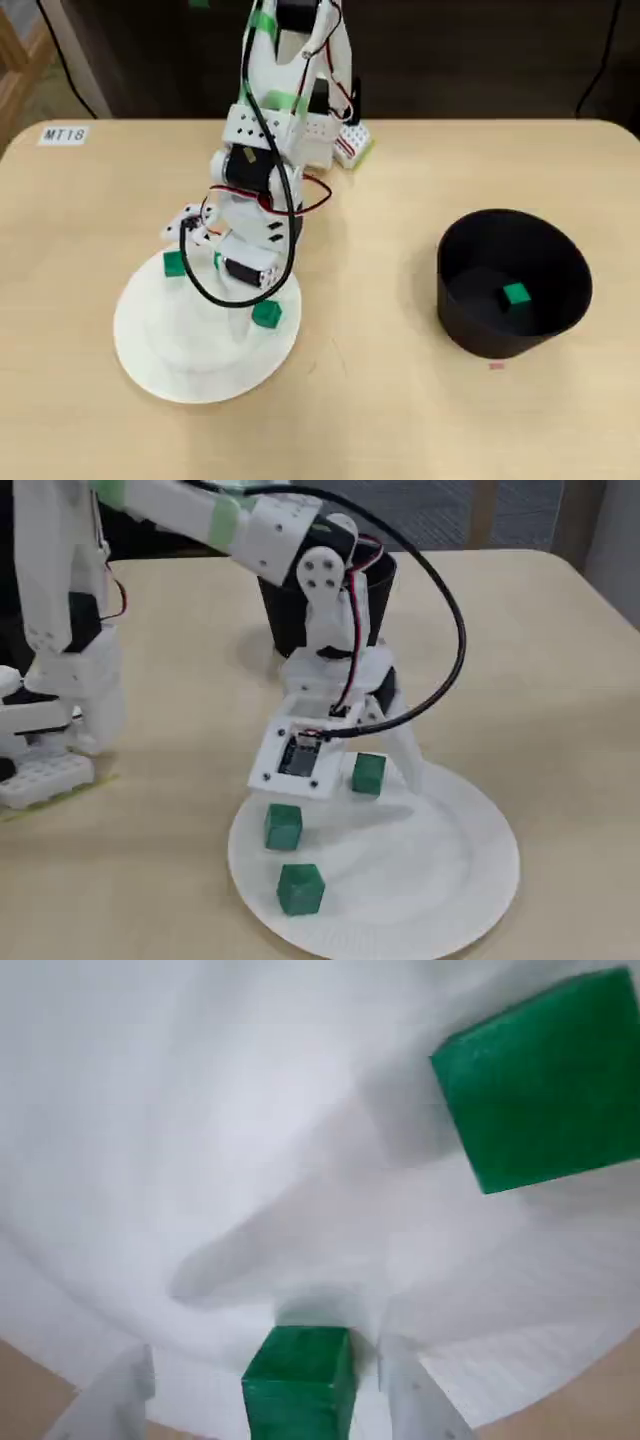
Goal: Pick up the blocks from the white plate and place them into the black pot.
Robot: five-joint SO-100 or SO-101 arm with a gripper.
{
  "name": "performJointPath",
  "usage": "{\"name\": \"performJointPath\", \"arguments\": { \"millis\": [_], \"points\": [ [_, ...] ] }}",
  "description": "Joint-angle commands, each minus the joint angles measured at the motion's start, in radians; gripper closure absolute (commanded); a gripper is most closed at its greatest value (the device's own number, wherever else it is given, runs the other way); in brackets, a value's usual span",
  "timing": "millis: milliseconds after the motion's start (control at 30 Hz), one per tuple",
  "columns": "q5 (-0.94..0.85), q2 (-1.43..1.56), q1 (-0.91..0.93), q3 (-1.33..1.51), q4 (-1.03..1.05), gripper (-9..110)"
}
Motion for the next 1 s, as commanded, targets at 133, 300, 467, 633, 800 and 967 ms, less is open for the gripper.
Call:
{"name": "performJointPath", "arguments": {
  "millis": [133,300,467,633,800,967],
  "points": [
    [0.003,-0.003,-0.020,-0.052,-0.032,73],
    [0.034,-0.020,-0.014,-0.058,-0.048,87],
    [0.057,-0.051,-0.006,-0.083,-0.040,104],
    [0.044,-0.038,-0.012,-0.114,-0.041,104],
    [0.015,0.080,-0.040,-0.176,-0.040,104],
    [-0.055,0.242,-0.172,-0.278,-0.032,104]
  ]
}}
